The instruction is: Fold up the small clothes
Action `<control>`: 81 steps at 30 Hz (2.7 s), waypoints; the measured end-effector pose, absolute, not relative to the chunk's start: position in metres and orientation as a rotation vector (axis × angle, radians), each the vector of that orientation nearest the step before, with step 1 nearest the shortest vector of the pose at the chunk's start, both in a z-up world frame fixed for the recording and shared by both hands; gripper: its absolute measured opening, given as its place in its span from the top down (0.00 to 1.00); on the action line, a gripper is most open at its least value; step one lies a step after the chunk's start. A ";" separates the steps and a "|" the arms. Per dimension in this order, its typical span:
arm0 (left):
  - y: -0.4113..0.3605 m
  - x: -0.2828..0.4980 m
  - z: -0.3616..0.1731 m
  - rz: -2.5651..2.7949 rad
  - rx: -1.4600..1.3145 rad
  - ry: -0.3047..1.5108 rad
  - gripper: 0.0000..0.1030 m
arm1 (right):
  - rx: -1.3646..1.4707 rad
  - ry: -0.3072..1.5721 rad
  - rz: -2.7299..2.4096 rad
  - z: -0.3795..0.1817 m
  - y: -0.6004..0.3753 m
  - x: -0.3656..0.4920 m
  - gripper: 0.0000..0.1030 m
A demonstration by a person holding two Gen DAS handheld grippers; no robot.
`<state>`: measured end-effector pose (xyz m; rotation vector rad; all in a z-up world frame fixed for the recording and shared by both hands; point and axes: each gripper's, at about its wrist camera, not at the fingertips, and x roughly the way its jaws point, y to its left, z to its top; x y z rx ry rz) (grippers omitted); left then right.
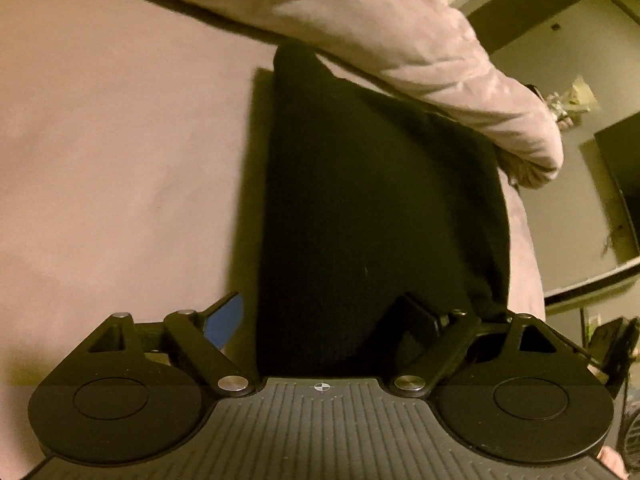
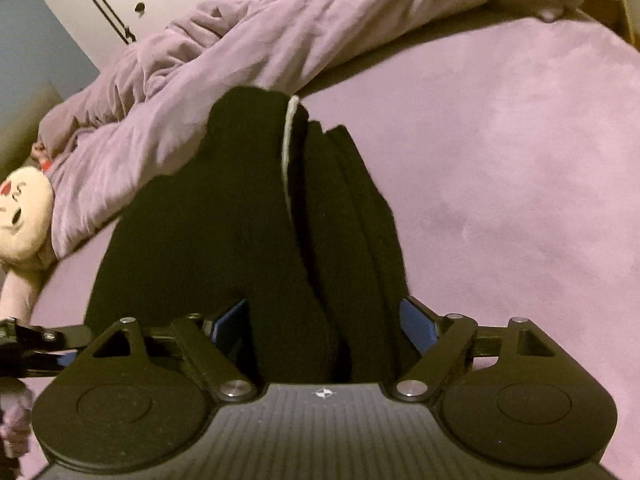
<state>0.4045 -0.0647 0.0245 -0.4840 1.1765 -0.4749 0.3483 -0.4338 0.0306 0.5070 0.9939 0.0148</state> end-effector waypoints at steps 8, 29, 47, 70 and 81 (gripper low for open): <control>-0.078 0.441 -0.003 -0.496 -0.580 1.229 0.15 | 0.644 1.023 0.090 0.004 -0.444 0.384 0.21; -0.082 0.438 0.012 -0.573 -0.569 1.114 0.47 | 0.631 1.032 0.167 0.020 -0.414 0.398 0.52; 0.023 0.390 0.044 -0.241 -0.396 1.024 0.29 | 0.506 0.910 0.083 0.054 -0.334 0.372 0.38; -0.012 0.349 -0.001 -0.117 -0.233 0.797 0.00 | -0.113 0.619 0.033 0.002 -0.257 0.349 0.36; -0.022 0.375 0.048 -0.066 -0.213 0.805 0.00 | -0.121 0.537 0.001 0.066 -0.241 0.367 0.50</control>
